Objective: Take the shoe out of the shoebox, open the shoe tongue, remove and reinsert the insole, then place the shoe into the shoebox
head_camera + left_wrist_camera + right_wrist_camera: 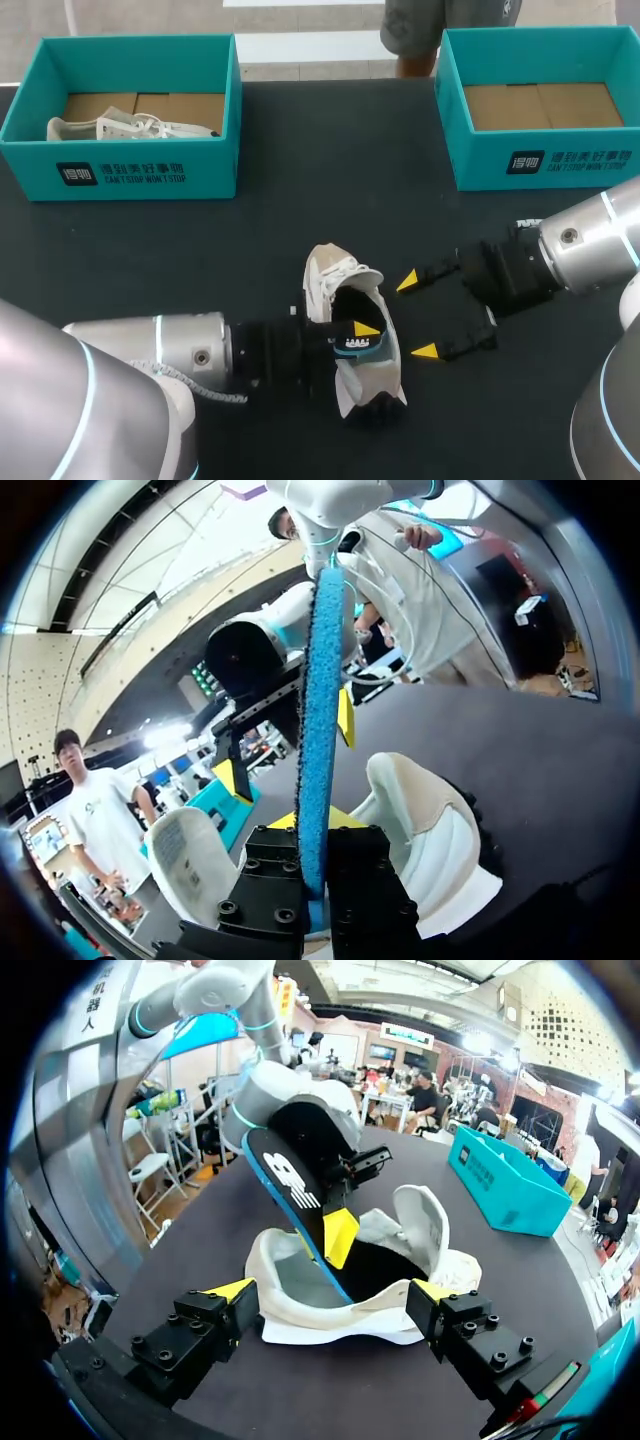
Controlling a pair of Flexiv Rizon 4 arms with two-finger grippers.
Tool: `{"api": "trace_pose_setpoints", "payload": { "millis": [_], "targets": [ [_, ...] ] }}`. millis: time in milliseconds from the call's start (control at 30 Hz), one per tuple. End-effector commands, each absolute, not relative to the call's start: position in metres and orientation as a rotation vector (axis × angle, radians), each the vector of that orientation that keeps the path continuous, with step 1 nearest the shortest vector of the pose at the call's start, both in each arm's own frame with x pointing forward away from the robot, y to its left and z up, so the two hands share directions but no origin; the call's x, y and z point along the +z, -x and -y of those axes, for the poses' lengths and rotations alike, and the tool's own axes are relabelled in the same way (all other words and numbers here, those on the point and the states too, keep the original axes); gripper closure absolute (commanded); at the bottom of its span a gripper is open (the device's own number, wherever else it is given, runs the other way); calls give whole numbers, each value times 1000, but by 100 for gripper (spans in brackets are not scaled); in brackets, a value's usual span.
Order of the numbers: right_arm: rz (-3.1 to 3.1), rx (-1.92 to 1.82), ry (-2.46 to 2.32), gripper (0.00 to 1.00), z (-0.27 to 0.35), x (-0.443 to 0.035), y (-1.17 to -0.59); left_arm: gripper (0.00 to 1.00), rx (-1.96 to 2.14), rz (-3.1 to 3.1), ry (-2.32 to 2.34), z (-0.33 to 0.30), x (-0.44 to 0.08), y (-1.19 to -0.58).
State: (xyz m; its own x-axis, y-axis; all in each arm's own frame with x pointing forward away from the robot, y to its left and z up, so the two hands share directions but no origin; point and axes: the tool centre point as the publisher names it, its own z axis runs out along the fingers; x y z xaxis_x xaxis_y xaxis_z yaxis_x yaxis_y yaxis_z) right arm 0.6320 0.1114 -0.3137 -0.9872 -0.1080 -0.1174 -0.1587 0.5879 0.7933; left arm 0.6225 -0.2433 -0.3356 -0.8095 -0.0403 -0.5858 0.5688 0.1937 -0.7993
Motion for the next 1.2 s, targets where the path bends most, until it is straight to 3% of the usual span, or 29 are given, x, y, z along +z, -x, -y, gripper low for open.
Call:
{"api": "trace_pose_setpoints", "payload": {
  "millis": [33,67,100,200,267,467,567,667,700,1200],
  "targets": [
    [-2752,1374,229,0,-113,-313,-631,100,-1654,-1995,-492,248,-336,-626],
    [-2752,1374,229,0,-113,-313,-631,97,-1646,-1996,-493,248,-333,-624],
    [-2752,1374,229,0,-113,-313,-631,77,-1641,-1999,-495,248,-330,-623],
    [-2752,1374,229,0,-113,-313,-631,60,-1611,-2014,-498,248,-318,-614],
    [-2752,1374,229,0,-113,-313,-631,56,-1587,-2024,-497,247,-312,-608],
    [-2752,1374,229,0,-113,-313,-631,59,-1551,-2047,-474,244,-303,-591],
    [-2752,1374,229,0,-113,-313,-631,67,-1540,-2052,-452,244,-304,-585],
    [-2752,1374,229,0,-113,-313,-631,79,-1534,-2049,-429,239,-309,-580],
    [-2752,1374,229,0,-113,-313,-631,100,-1536,-2048,-426,238,-311,-580],
    [-2752,1374,229,0,-113,-313,-631,100,-1589,-1994,-452,264,-317,-614]
  ]
}}
